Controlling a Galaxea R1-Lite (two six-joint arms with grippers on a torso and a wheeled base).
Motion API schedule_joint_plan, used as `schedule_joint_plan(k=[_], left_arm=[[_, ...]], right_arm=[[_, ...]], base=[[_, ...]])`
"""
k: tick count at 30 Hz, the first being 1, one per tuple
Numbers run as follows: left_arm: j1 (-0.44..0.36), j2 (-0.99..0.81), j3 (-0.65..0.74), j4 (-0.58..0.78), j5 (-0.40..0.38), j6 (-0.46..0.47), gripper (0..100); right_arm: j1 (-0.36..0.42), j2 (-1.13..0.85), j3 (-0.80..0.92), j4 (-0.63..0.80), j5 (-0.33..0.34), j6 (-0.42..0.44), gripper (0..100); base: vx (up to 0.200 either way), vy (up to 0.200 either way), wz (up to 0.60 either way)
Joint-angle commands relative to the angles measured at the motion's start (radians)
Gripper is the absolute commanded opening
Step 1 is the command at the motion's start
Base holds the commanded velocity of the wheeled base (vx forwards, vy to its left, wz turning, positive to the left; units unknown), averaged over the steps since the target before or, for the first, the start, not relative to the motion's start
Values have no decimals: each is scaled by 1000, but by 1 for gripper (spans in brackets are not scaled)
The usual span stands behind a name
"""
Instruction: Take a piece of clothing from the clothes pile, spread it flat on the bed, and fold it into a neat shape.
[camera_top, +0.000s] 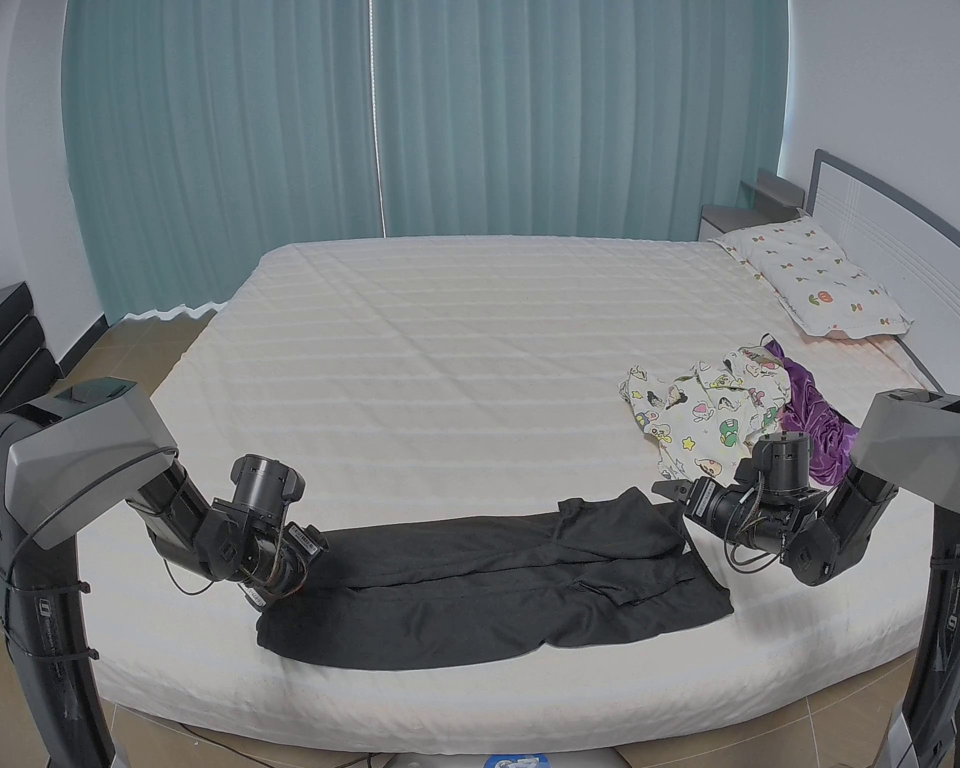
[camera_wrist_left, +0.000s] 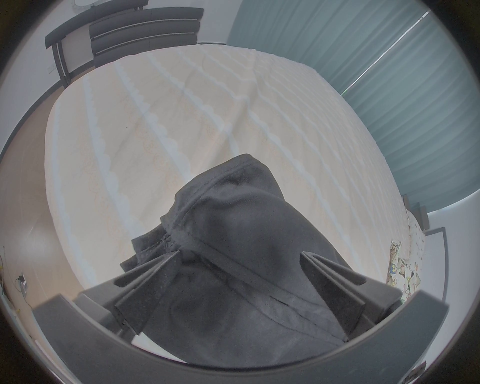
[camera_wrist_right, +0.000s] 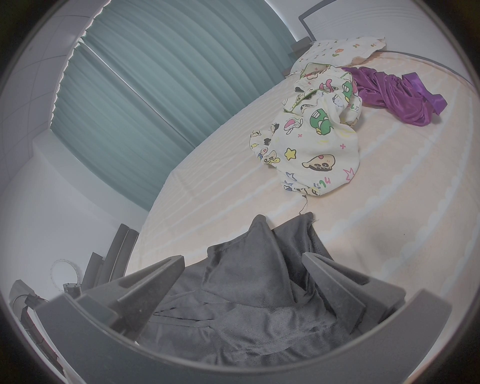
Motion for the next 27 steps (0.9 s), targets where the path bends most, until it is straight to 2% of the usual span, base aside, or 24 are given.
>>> schedule_joint_plan(k=[1, 2, 3, 18, 22, 26, 27], left_arm=[[7, 18, -8, 2, 1, 0, 100], [8, 18, -7, 5, 3, 0, 100], [10, 16, -5, 5, 3, 0, 0], [33, -16, 4, -1, 18, 5, 0], [31, -40, 7, -1, 19, 2, 0], [36, -59, 7, -4, 18, -3, 0], [37, -62, 9, -12, 19, -3, 0]], right_arm=[[9, -6, 3, 1, 0, 2, 100], [10, -8, 4, 1, 0, 2, 100], [10, -8, 4, -1, -1, 2, 100], [59, -52, 90, 21, -12, 5, 100], [67, -49, 84, 28, -20, 40, 100], [76, -48, 70, 70, -24, 52, 100], [78, -48, 52, 119, -26, 61, 100]], base=[[0, 0, 0], [0, 0, 0], [0, 0, 0], [0, 0, 0], [0, 0, 0], [0, 0, 0], [0, 0, 0]])
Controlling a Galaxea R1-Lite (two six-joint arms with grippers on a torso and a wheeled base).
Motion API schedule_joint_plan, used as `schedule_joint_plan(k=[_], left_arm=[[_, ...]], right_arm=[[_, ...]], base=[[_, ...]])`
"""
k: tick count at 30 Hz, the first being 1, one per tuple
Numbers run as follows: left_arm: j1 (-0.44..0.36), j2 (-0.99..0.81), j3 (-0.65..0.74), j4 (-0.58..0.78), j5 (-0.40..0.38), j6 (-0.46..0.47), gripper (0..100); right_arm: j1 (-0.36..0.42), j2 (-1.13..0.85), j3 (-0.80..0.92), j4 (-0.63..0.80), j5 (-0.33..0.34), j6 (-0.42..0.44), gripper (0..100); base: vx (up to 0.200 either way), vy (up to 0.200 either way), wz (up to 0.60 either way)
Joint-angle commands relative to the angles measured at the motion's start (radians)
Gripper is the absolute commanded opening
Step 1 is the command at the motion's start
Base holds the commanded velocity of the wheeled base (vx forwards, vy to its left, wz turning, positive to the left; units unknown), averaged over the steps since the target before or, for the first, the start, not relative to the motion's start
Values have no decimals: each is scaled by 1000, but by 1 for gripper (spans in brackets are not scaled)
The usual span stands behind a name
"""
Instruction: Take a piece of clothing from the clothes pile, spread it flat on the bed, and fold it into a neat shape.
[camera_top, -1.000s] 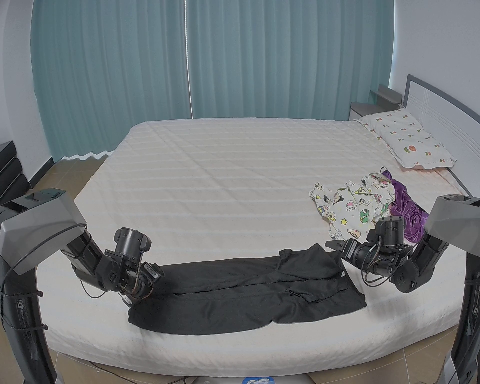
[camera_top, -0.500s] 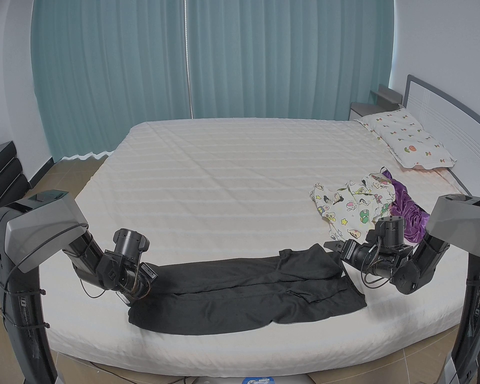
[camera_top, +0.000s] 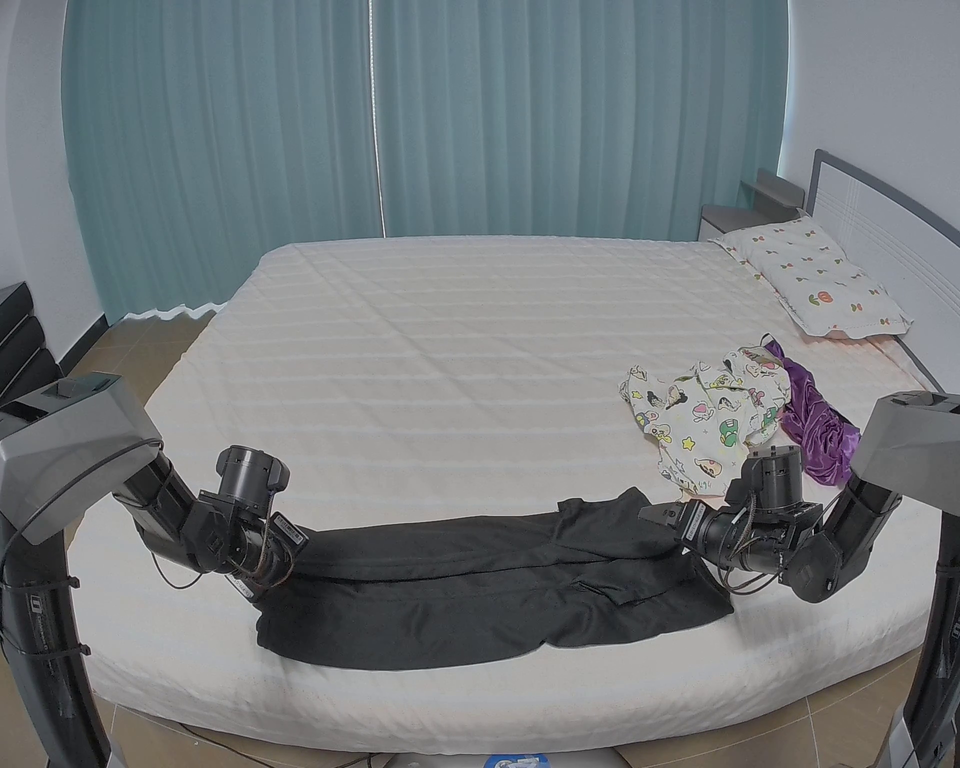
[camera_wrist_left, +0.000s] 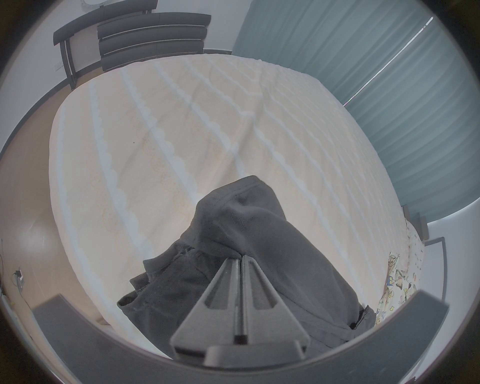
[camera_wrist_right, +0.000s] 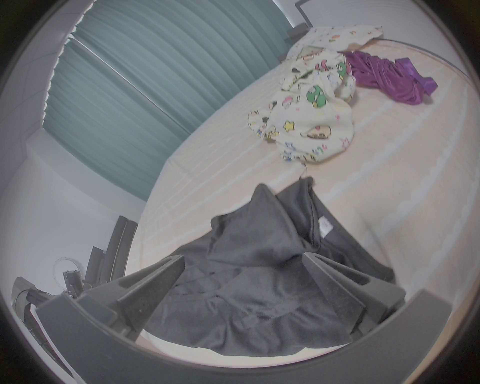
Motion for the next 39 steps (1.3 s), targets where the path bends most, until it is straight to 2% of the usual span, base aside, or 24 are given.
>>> schedule_joint_plan(k=[1, 3, 4, 6, 12, 18, 24, 31, 35, 36, 39], left_arm=[[2, -25, 2, -15, 1, -3, 0], [2, -22, 10, -33, 1, -3, 0], [2, -22, 14, -44, 1, -3, 0], [2, -23, 19, -63, -1, -3, 0], [2, -25, 24, -79, -1, -5, 0], [3, -25, 25, -110, 1, -8, 0], [5, -25, 25, -110, -1, -8, 0], [5, -25, 25, -112, -1, -8, 0], [7, -26, 25, -113, -1, -8, 0], [7, -26, 25, -113, -3, -8, 0], [7, -26, 25, -113, -3, -8, 0]], right_arm=[[7, 0, -37, 70, -4, 23, 100], [8, 0, -51, 90, -4, 38, 100], [15, 5, -83, 137, -4, 87, 100], [30, 17, -109, 173, -5, 116, 100], [51, 77, -188, 214, -48, 161, 100], [61, 114, -220, 228, -94, 172, 100], [62, 132, -260, 265, -96, 188, 100], [70, 177, -320, 277, -170, 193, 100], [70, 180, -327, 277, -179, 196, 100], [70, 180, -329, 278, -188, 196, 0], [79, 181, -329, 280, -216, 195, 0]], base=[[0, 0, 0], [0, 0, 0], [0, 0, 0], [0, 0, 0], [0, 0, 0], [0, 0, 0], [0, 0, 0], [0, 0, 0], [0, 0, 0], [0, 0, 0], [0, 0, 0]])
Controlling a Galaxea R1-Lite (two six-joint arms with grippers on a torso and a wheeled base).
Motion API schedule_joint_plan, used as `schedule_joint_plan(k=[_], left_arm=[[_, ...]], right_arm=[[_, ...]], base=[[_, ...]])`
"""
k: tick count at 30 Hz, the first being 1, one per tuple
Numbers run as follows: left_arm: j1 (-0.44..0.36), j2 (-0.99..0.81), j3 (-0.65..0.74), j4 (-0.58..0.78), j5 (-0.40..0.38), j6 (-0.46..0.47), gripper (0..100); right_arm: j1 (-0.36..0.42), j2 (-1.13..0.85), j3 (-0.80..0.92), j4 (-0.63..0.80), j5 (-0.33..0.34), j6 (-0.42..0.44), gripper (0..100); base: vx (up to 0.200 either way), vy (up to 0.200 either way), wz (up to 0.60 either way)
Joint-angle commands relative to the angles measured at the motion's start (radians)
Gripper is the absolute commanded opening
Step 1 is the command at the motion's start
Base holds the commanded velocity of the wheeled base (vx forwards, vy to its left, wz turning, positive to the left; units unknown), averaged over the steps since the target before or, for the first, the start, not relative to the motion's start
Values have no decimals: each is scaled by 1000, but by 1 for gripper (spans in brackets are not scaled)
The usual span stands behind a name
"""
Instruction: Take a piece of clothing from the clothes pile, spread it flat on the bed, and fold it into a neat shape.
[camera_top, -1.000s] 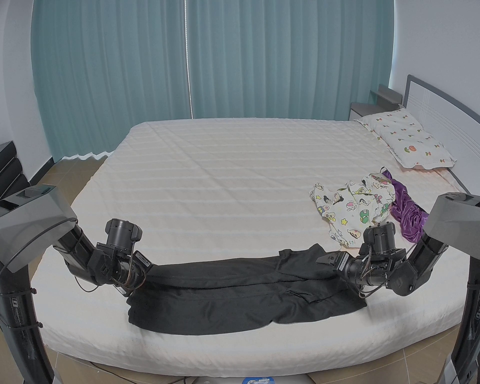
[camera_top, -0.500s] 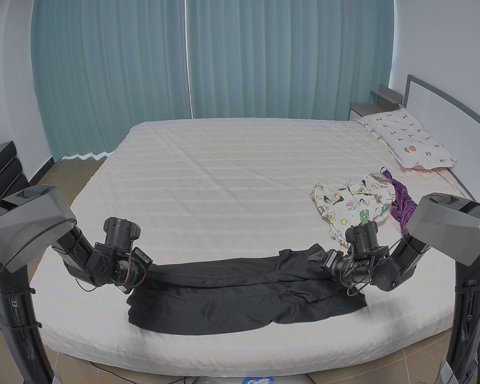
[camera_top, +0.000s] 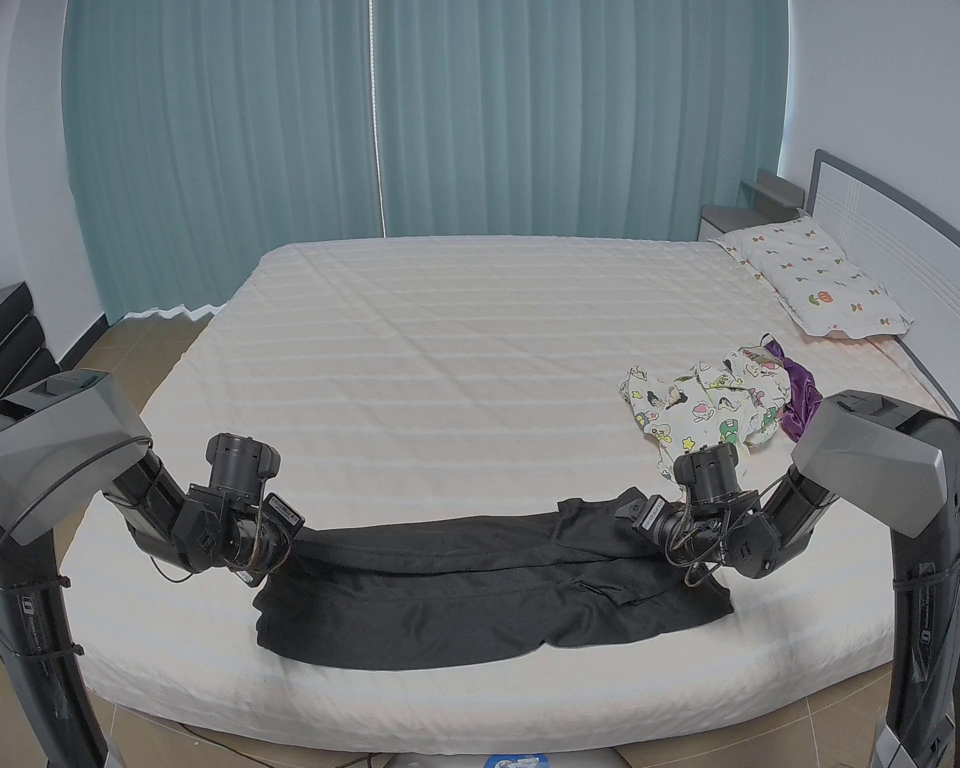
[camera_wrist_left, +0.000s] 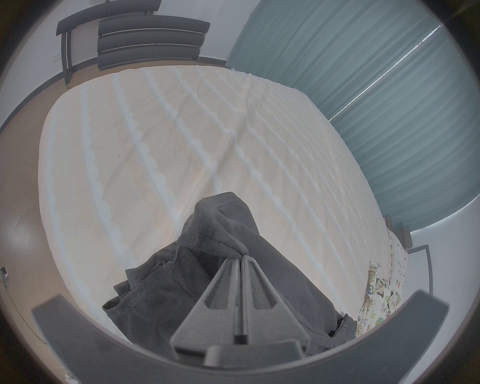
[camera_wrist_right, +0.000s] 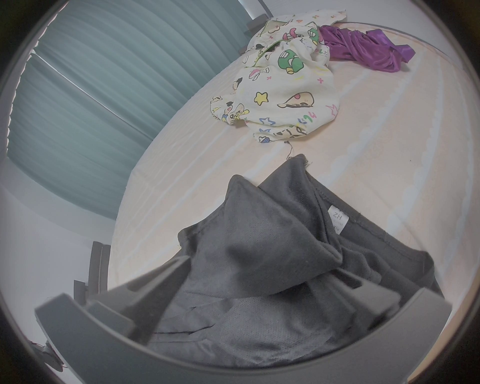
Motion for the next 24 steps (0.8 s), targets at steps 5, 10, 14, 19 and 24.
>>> schedule_joint_plan(k=[5, 10, 14, 19, 24], left_arm=[[1, -1, 0, 0, 0, 0, 0], [9, -1, -1, 0, -3, 0, 0], [13, -1, -15, 0, -3, 0, 0], [41, 2, -95, -62, 8, -7, 0], [81, 6, -118, -277, 37, -106, 0]], right_arm=[[9, 14, -5, 24, -30, -4, 0], [3, 15, -39, 55, -33, 0, 0], [-5, -2, -70, 49, -39, 16, 0], [-34, -11, -149, -13, -68, 97, 0], [-69, 49, -225, -188, -165, 145, 0]], base=[[0, 0, 0], [0, 0, 0], [0, 0, 0], [0, 0, 0], [0, 0, 0]])
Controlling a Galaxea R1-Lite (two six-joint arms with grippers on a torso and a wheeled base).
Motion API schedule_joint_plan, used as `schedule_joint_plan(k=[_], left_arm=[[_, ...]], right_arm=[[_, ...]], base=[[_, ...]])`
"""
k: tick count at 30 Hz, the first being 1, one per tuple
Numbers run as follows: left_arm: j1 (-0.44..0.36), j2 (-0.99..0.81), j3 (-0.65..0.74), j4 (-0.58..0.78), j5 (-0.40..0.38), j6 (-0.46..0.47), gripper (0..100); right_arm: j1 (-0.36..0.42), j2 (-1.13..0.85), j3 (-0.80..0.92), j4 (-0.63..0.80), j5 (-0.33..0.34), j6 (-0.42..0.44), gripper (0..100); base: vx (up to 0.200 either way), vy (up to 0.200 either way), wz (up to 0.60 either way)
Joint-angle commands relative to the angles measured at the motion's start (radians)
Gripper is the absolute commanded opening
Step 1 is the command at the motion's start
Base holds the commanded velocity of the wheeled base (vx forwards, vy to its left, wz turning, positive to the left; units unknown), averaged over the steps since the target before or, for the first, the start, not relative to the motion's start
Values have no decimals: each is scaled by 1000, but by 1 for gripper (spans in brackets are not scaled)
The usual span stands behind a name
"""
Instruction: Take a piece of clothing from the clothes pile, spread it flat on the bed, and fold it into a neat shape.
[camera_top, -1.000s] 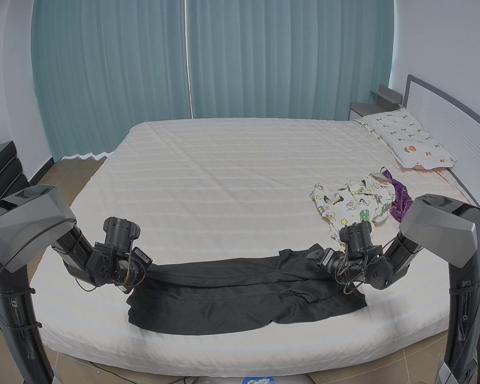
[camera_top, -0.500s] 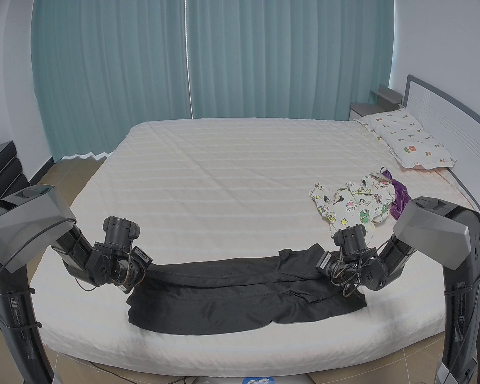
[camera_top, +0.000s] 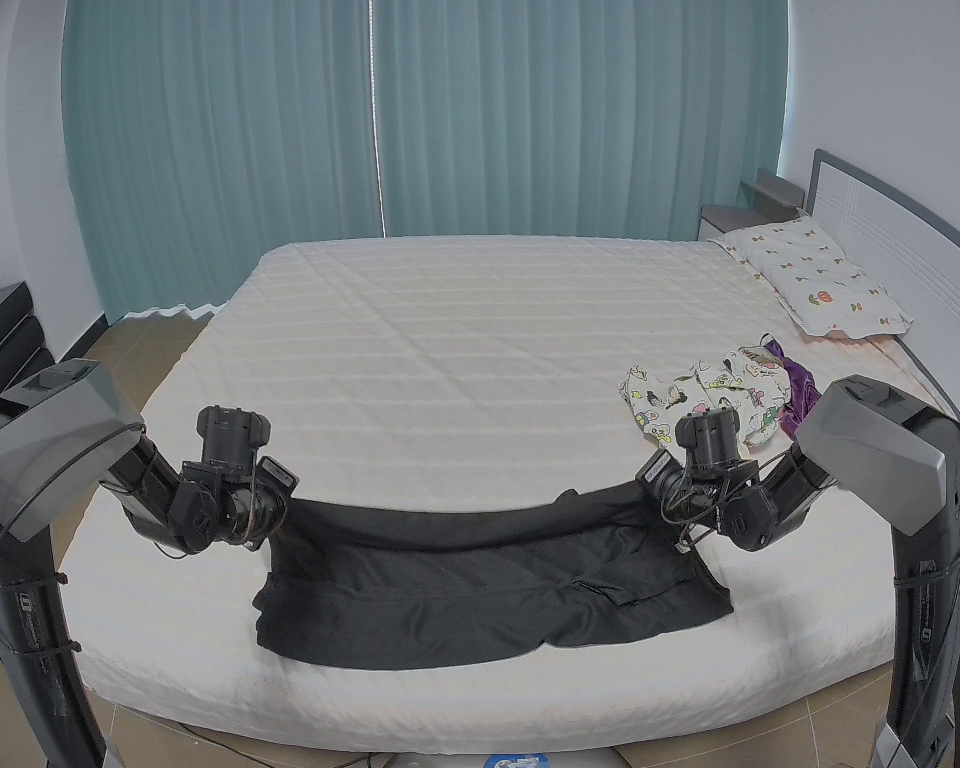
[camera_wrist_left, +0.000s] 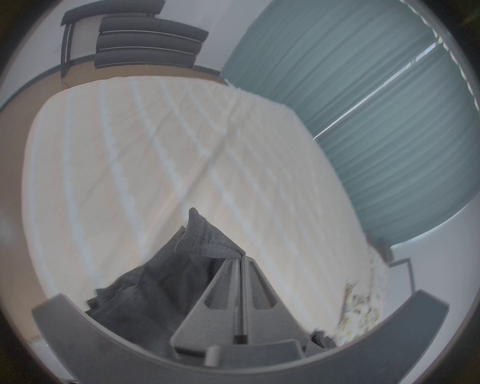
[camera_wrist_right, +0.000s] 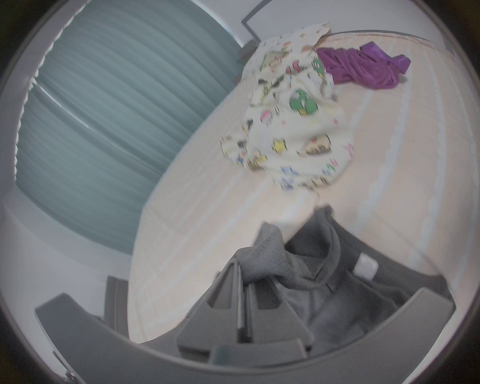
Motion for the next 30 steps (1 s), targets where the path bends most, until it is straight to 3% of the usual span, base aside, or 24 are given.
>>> schedule_joint_plan(k=[1, 4, 8, 10, 12, 21, 30], left_arm=[[42, 9, -20, -169, 31, -61, 0], [42, 46, 20, -232, 33, -41, 0], [39, 111, 49, -240, 43, 57, 0], [39, 114, 57, -240, 46, 66, 0], [39, 120, 89, -238, 49, 86, 0], [36, 112, 210, -241, 49, 222, 0], [10, 121, 249, -227, 46, 278, 0]], right_arm=[[-38, 56, -61, -170, -70, 32, 0], [-28, 62, -16, -191, -66, 5, 0], [-24, 77, 30, -198, -66, -66, 0], [-22, 77, 40, -199, -66, -78, 0], [-22, 77, 91, -205, -64, -146, 0], [-5, 48, 200, -208, -63, -233, 0], [-1, 42, 278, -207, -63, -334, 0]], base=[[0, 0, 0], [0, 0, 0], [0, 0, 0], [0, 0, 0], [0, 0, 0], [0, 0, 0], [0, 0, 0]])
